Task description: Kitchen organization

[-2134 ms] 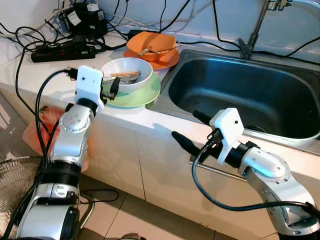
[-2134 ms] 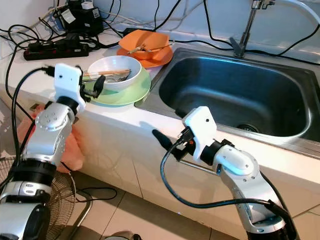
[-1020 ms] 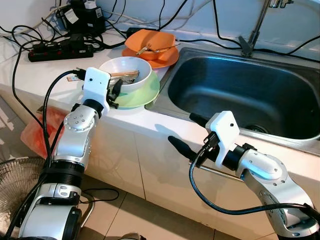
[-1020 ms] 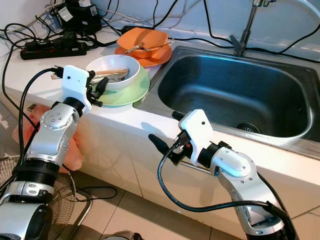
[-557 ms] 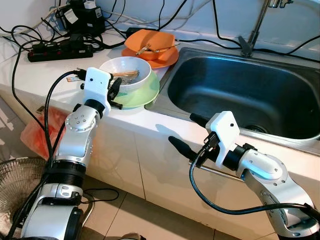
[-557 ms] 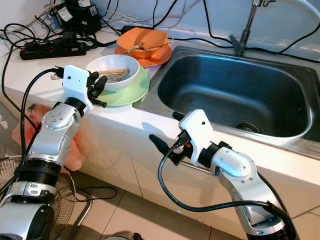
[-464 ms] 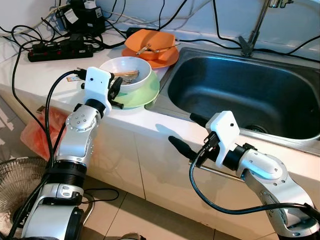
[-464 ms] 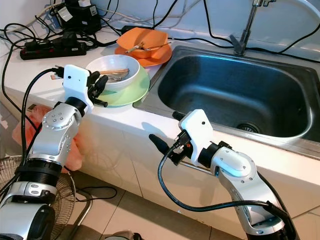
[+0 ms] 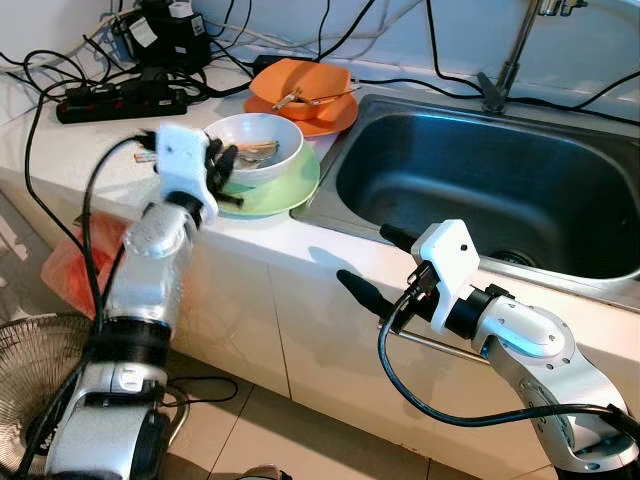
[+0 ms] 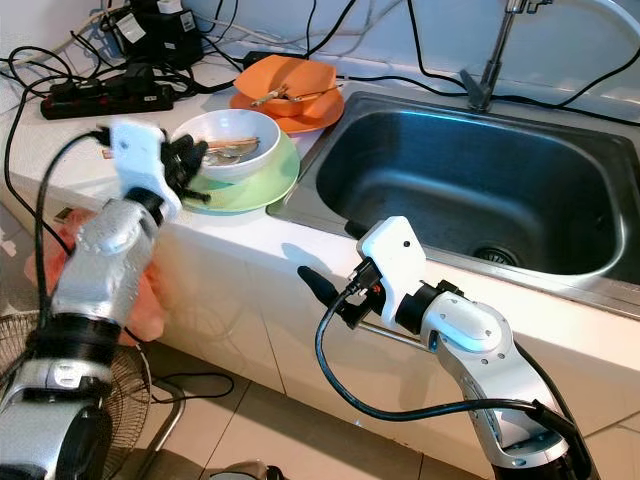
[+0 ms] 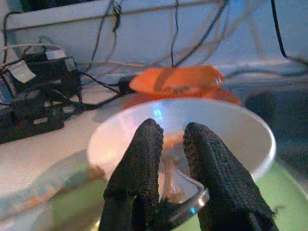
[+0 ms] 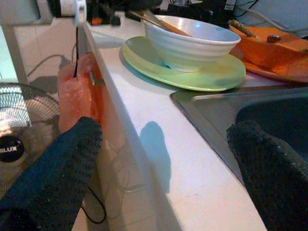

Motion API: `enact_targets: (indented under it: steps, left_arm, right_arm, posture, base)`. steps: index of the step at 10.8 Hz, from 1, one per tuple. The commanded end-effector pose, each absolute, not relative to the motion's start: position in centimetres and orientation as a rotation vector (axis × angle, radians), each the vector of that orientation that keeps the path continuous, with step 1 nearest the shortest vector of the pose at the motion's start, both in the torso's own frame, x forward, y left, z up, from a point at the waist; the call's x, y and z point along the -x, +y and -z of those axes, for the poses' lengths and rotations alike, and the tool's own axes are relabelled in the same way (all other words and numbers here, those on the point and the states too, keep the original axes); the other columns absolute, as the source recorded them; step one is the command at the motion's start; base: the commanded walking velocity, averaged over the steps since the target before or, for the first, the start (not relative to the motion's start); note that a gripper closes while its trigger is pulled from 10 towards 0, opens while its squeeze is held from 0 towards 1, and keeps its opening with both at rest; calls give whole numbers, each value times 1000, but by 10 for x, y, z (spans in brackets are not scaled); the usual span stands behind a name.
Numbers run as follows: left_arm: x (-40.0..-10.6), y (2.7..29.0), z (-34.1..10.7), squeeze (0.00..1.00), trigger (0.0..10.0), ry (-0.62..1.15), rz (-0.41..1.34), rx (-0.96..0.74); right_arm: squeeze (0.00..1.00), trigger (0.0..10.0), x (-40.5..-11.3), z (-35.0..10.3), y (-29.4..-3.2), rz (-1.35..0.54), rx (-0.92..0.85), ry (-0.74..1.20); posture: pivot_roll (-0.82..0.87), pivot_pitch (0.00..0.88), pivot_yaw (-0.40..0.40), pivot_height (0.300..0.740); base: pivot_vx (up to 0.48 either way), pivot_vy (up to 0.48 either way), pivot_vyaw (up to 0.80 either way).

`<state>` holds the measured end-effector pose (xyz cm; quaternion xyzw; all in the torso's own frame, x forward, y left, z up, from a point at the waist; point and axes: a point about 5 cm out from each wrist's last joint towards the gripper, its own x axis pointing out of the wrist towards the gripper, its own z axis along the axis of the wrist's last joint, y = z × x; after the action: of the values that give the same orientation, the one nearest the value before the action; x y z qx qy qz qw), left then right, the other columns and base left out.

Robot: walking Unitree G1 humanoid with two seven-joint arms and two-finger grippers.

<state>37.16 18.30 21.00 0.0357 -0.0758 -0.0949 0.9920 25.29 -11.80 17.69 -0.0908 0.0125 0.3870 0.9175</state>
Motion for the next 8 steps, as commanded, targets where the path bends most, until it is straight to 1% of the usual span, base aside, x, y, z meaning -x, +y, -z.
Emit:
enact_targets:
  steps: [1, 2, 3, 5, 8]
  left_arm:
    - [-374, 184, -232, 0, 0, -202, 178, -27]
    - [-375, 182, -244, 0, 0, -228, 183, 8]
    - [-372, 171, -255, 0, 0, -258, 216, 44]
    - [-368, 160, -262, 0, 0, -261, 253, 84]
    - [-367, 159, -273, 0, 0, -265, 257, 121]
  right_arm:
    - [0, 10000, -255, -181, -119, -782, 192, 6]
    - [0, 10000, -255, -181, -117, -785, 191, 4]
    - [0, 10000, -255, -181, -117, -786, 193, 2]
    - [0, 10000, -257, -182, -117, -781, 195, -3]
    - [0, 10000, -257, -182, -115, -783, 193, -6]
  posture:
    - [113, 20, 42, 740]
    - [113, 19, 41, 740]
    - [113, 19, 41, 740]
    - [112, 19, 42, 740]
    - [114, 15, 44, 740]
  base:
    - [0, 0, 0]
    - [0, 0, 0]
    - [0, 0, 0]
    - [0, 0, 0]
    - [0, 0, 0]
